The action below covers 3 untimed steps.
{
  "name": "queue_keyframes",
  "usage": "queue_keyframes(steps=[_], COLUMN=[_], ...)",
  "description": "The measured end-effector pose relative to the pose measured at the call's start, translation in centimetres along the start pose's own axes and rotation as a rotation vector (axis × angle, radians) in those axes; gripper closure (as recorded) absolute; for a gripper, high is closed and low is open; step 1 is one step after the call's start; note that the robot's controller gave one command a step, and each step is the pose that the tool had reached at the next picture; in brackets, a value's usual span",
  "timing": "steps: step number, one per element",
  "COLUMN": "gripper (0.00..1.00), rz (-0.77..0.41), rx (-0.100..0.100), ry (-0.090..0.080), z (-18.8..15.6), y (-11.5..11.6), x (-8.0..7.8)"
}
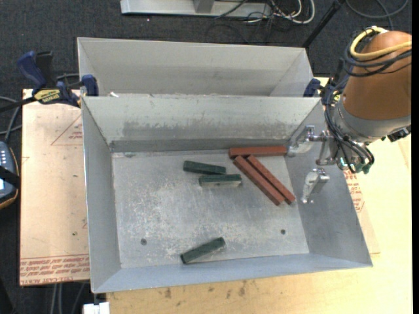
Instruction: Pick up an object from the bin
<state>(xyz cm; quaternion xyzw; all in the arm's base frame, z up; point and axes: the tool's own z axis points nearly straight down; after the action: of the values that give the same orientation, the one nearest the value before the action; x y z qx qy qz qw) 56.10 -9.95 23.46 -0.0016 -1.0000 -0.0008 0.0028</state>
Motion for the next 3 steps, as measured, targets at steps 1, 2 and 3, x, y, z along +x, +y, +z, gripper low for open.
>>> queue_keyframes(steps=[1,2,3], gripper=[0.00,0.00,0.00], rz=[-0.003,0.018,0.138], rx=[0.001,0.002,-0.001], ry=[-0.007,-0.016,-0.005], z=[-0.4,3.9,7.8], y=[0.0,0.6,-0.4], x=[-0.1,-0.6,-1.4])
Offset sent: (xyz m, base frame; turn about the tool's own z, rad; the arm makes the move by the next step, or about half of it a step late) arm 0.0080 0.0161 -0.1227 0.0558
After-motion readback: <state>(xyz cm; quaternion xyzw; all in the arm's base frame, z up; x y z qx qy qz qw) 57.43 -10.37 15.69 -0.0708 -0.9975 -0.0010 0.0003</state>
